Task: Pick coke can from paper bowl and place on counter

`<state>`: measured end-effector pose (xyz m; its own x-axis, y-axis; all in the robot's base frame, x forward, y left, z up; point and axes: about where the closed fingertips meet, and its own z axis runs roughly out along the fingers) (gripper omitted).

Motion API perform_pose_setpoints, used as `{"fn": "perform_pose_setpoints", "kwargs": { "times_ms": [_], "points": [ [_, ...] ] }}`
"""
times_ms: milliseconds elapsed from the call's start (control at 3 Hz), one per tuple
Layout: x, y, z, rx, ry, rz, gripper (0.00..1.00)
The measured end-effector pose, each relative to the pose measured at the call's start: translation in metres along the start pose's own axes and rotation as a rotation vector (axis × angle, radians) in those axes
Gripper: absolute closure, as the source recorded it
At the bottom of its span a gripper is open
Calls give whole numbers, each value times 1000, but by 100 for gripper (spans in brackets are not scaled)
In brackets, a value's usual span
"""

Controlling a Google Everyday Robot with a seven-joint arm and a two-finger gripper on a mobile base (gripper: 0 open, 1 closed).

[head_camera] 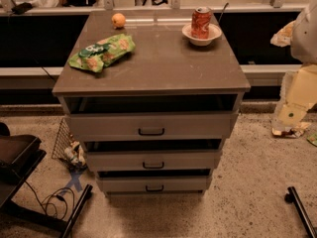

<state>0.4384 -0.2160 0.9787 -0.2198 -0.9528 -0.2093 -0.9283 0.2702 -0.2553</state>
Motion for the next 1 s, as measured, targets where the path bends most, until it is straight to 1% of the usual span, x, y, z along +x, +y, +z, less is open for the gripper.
{"fn": "perform_pose_setpoints", "kwargs": {
  "times_ms": [333,667,1000],
  "points": [
    [0,0,0,0,0,0,0],
    [4,0,-4,44,-46,40,0],
    [11,-16,3,125,-157,105,0]
  ]
}}
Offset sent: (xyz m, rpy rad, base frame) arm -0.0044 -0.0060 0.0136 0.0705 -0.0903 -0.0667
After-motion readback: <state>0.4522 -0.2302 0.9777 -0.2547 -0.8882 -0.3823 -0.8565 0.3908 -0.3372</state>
